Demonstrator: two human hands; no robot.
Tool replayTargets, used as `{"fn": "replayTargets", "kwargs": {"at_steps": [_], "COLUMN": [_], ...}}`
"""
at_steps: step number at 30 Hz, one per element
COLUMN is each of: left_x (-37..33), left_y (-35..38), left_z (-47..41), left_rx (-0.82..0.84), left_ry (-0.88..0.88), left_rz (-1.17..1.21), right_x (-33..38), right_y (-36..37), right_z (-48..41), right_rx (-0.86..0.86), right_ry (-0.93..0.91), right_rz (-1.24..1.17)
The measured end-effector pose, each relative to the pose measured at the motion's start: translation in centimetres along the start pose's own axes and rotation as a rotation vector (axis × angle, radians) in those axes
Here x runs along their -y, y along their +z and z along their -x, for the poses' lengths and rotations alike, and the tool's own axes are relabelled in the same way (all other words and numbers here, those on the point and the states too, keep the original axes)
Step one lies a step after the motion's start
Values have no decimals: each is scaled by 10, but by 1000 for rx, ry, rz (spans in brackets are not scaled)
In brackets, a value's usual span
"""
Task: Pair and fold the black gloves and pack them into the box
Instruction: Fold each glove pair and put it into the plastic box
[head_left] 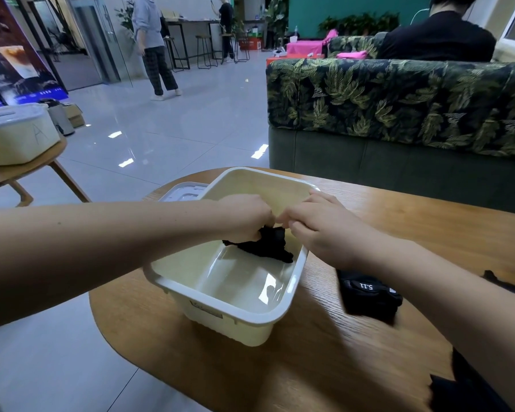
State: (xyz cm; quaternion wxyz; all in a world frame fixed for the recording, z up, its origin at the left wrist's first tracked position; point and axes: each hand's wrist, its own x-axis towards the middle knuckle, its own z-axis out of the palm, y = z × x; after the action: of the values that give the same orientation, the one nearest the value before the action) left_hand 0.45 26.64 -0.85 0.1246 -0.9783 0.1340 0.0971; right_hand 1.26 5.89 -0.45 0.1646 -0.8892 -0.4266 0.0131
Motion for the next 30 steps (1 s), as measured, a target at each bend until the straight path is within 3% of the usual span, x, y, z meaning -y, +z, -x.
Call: {"fn": "replayTargets", "kwargs": {"at_steps": [9,18,26,30], "left_x": [5,25,17,13], "left_y": [2,2,8,-1], "left_z": [-7,8,22,33], "left_rx": [-86,-78,-72,-136], "left_ry": [-106,-108,-152,-192], "left_rz": [-105,77,117,165], "right_x": [5,4,-2,-20], "right_y": [3,-3,-7,-11], "right_z": [-4,23,64,84], "right_rx": [-47,-289,-361,-391], "right_ry": [5,30,55,173], "right_rz": [-59,-251,-285,-209]}}
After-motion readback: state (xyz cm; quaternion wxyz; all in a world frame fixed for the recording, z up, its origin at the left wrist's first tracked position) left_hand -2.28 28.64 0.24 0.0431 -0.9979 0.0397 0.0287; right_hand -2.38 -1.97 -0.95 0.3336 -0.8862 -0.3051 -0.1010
